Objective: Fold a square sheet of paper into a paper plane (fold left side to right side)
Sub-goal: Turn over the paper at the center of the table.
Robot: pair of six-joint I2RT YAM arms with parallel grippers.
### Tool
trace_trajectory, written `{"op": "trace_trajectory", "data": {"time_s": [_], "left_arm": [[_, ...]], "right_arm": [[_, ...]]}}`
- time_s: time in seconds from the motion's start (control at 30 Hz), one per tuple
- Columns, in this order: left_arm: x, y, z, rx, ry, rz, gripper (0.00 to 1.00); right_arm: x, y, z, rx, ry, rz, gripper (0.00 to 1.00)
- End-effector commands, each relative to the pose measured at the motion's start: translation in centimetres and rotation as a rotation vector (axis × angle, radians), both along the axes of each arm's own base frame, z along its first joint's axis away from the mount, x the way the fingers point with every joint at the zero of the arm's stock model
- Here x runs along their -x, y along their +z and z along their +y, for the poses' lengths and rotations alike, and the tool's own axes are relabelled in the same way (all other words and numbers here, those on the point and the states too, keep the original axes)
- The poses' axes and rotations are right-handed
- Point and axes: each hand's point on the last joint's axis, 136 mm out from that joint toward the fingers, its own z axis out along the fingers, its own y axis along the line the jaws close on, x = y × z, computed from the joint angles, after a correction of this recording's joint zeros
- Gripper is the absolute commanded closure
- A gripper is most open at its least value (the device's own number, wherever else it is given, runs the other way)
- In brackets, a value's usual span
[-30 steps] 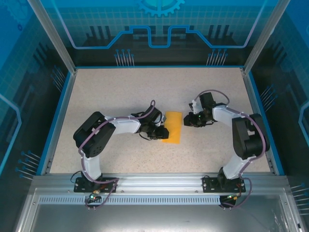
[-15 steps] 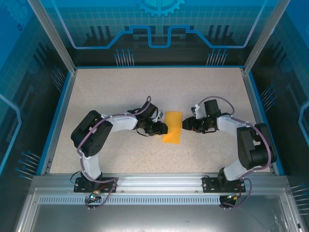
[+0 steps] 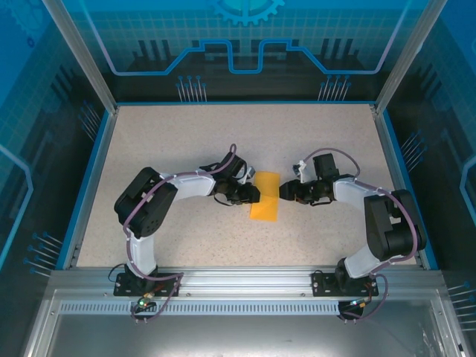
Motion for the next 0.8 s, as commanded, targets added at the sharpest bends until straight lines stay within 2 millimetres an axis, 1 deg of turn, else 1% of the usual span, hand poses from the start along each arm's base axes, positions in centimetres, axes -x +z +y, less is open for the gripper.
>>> {"op": "trace_trajectory", "data": {"time_s": [0.0, 0.13, 0.27, 0.47, 0.6, 0.77], "left_arm": [[-0.5, 0.2, -0.2, 0.002, -0.016, -0.005, 0.78], [-0.7, 0.4, 0.4, -0.027, -0.005, -0.032, 0.89], [-0.8, 1.1, 1.0, -0.027, 0.009, -0.055, 0.93], [-0.7, 1.3, 1.3, -0.029, 0.016, -0.057, 0.94], [-0.7, 1.3, 1.7, -0.032, 0.027, -0.059, 0.94], [-0.5, 1.4, 1.8, -0.023, 0.03, -0.057, 0.94]], "right_arm": [[0.5, -0.2, 0.8, -0.024, 0.028, 0.014, 0.51], [0.7, -0.4, 1.4, -0.038, 0.042, 0.028, 0.49], [0.8, -0.5, 2.1, -0.061, 0.052, 0.038, 0.46], [0.6, -0.8, 3.1, -0.102, 0.059, 0.07, 0.44], [0.5, -1.2, 3.4, -0.113, 0.053, 0.096, 0.43], [0.2, -1.3, 4.0, -0.14, 0.051, 0.11, 0.42]]}}
